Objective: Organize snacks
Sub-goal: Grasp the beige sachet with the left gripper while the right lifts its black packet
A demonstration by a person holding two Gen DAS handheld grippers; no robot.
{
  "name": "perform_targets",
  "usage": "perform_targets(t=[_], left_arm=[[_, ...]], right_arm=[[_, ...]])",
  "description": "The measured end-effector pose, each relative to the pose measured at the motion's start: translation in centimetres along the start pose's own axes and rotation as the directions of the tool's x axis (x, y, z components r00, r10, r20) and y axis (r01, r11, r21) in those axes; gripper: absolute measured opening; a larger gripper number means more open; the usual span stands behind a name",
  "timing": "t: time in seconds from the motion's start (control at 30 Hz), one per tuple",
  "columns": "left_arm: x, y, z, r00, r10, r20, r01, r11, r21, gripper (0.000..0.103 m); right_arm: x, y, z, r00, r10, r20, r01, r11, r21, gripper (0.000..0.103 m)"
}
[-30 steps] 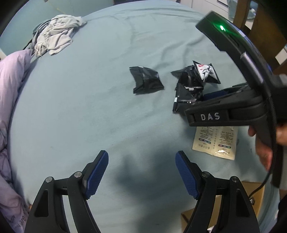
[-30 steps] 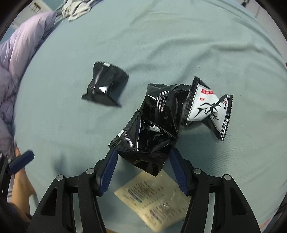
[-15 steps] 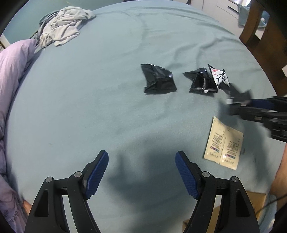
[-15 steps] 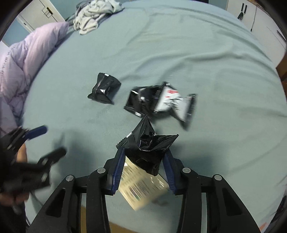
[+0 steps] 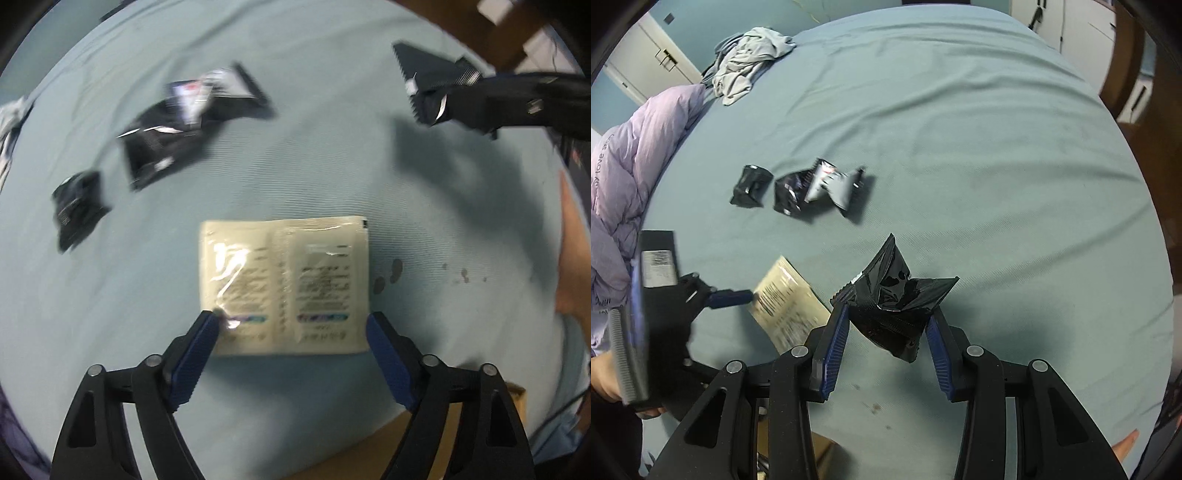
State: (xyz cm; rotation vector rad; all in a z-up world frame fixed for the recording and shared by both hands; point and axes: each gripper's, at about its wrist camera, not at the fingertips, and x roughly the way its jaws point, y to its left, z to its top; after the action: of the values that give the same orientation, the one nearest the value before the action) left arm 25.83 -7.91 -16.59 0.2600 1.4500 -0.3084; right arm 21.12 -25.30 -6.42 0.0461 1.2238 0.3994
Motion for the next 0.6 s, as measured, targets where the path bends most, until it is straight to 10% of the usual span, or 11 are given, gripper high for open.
perform_targets(t=[0.2,0.3,0.33,0.6], left_arm=[[2.0,-0.8,1.6,0.994,0.07,-0.084,-0.068,0.997,0.03,0.098],[1.0,-0.3,1.8,0.998,0.042,-0.055,-0.043,0.999,-0.004,0.067],[0.4,-0.1,1.8,0.999,0.035,-0.036,-0.035,0.999,-0.001,0.035],[-5.6,1.4,-0.5,0.999,0.007,0.031,-0.005,0.998,-0.068,0.002]], right_arm=[[-2.2,-1.1,-1.3,1.0,0.022,0.012,-0.022,1.0,0.002,0.041],[-3.8,-0.8,-2.4,1.0,0.008,0.026,-0.007,0.999,-0.034,0.041],[-3.9,-0.7,-2.7,1.0,0.006,0.025,-0.005,0.999,-0.039,0.041],[-8.1,2.5,-5.6,1.0,0.006,-0.005,-0.006,0.997,-0.077,0.041]])
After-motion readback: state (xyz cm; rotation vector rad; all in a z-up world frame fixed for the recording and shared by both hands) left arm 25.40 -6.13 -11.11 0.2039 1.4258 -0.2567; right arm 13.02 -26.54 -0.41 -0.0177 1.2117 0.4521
